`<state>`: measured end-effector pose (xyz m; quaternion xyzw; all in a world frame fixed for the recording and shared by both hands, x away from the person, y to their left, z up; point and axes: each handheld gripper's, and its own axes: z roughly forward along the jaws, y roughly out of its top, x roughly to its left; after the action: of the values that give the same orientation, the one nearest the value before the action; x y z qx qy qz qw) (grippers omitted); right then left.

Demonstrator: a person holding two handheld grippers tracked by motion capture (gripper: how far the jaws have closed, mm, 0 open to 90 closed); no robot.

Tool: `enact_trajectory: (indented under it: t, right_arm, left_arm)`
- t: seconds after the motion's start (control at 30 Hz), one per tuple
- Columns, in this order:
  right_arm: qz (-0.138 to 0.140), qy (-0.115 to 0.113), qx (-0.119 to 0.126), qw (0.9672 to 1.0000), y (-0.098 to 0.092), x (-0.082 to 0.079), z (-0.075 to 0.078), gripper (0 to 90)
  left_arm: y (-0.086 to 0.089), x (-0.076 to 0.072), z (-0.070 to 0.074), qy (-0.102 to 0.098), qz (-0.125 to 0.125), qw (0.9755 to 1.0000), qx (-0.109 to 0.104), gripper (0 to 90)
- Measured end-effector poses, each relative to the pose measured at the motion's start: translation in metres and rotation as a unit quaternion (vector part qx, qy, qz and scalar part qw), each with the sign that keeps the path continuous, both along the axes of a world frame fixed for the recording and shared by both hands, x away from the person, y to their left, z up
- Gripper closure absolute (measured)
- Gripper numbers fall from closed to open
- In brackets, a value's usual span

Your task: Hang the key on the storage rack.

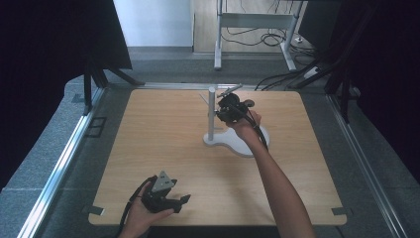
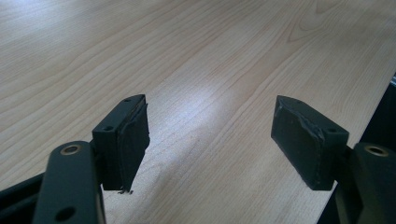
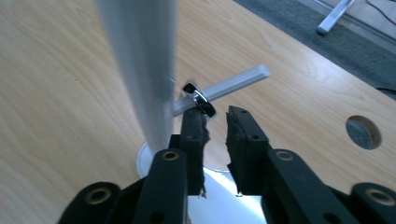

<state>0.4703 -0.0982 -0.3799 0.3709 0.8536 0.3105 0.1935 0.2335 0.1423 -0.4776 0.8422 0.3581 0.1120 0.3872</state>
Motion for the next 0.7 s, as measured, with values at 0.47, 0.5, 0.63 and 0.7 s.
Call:
enact_trajectory:
  t: [0.47, 0.5, 0.63, 0.7]
  right_arm:
    - [0.012, -0.007, 0.009, 0.9999, -0.017, -0.026, 0.003, 59.0]
    - [0.013, -0.007, 0.015, 0.9998, -0.021, -0.029, 0.003, 58.4]
    - [0.010, -0.004, 0.033, 0.9994, -0.030, -0.037, 0.001, 57.4]
    - [0.012, -0.006, 0.048, 0.9987, -0.040, -0.045, 0.000, 56.5]
  left_arm:
    - [-0.005, 0.000, -0.004, 0.003, -0.006, 1.0000, 0.005, 28.2]
    - [-0.006, 0.000, -0.004, 0.003, -0.006, 1.0000, 0.005, 28.2]
    - [-0.007, 0.000, -0.004, 0.004, -0.007, 0.9999, 0.008, 28.2]
    - [-0.007, 0.000, -0.004, 0.004, -0.008, 0.9999, 0.010, 28.2]
